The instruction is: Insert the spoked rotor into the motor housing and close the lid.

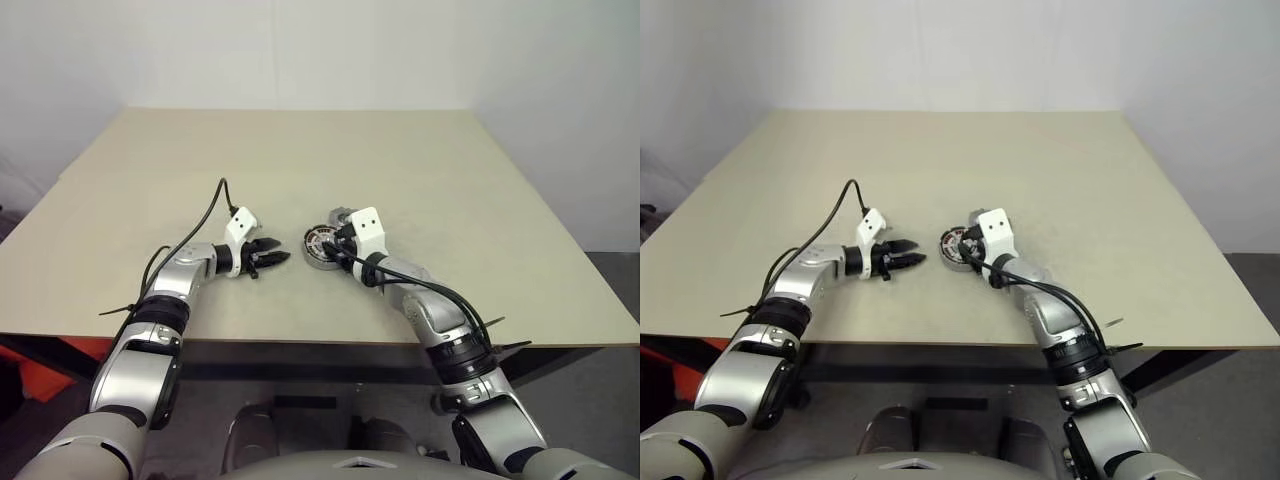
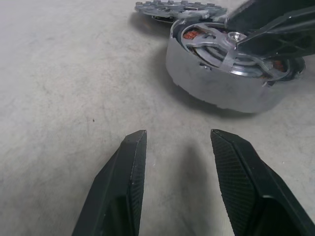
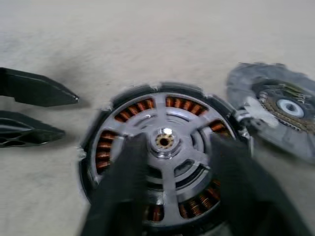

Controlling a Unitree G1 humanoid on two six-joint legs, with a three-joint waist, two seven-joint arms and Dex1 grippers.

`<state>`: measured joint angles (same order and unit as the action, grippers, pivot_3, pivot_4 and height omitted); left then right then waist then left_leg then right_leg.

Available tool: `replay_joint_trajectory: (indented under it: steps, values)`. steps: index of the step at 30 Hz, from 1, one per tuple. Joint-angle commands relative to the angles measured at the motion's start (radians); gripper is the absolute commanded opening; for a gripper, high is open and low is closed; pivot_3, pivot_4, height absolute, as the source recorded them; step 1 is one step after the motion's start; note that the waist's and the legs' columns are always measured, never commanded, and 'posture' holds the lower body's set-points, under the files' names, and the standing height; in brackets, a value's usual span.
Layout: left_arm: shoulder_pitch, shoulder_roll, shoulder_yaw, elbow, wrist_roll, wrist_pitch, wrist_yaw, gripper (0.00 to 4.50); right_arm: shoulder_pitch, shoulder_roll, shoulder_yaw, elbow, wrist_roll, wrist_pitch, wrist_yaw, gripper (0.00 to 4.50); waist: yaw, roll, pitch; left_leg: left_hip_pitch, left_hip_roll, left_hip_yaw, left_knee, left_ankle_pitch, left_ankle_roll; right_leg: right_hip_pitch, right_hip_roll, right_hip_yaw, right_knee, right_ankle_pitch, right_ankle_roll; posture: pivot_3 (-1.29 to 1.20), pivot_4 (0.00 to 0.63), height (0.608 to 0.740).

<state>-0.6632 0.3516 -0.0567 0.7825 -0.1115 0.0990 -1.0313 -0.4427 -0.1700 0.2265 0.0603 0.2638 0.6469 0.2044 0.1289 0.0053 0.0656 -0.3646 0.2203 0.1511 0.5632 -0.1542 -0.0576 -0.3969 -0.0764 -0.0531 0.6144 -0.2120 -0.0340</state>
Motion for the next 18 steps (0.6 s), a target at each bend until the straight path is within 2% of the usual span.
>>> replay_joint_trajectory:
  steps: [1, 3, 11, 18]
  values:
    - [-0.026, 0.006, 0.007, -0.005, 0.0, -0.012, 0.01, 2.2, -0.021, -0.012, -0.046, -0.033, -0.019, 0.001, 0.008, 0.72, 0.003, 0.0, 0.0, 0.0, 0.0, 0.0, 0.0, 0.0, 0.0, 0.0, 0.0, 0.0, 0.0, 0.001, -0.002, 0.0, 0.0, 0.74]
    - [-0.026, 0.005, 0.008, -0.002, 0.0, -0.013, 0.015, 2.2, -0.033, -0.018, -0.041, -0.066, -0.025, -0.006, 0.022, 0.33, 0.004, 0.0, 0.0, -0.001, 0.0, 0.0, 0.001, 0.0, 0.0, 0.0, 0.0, 0.0, 0.0, 0.001, -0.002, 0.0, 0.0, 0.74]
    - [-0.028, 0.004, 0.008, 0.005, 0.0, -0.017, 0.026, 2.2, -0.067, -0.016, -0.022, -0.137, -0.051, 0.012, 0.065, 0.34, -0.001, 0.0, 0.0, -0.004, 0.0, 0.0, 0.0, 0.001, -0.002, -0.004, 0.0, 0.0, 0.0, 0.002, -0.003, 0.0, 0.0, 0.74]
    - [-0.035, 0.006, 0.011, 0.019, 0.0, -0.024, 0.032, 2.2, -0.043, 0.009, -0.025, -0.097, -0.054, 0.047, 0.084, 0.34, -0.003, 0.0, 0.0, -0.005, 0.0, 0.0, 0.0, 0.001, -0.001, -0.004, 0.0, 0.0, 0.0, 0.002, -0.003, 0.0, 0.0, 0.74]
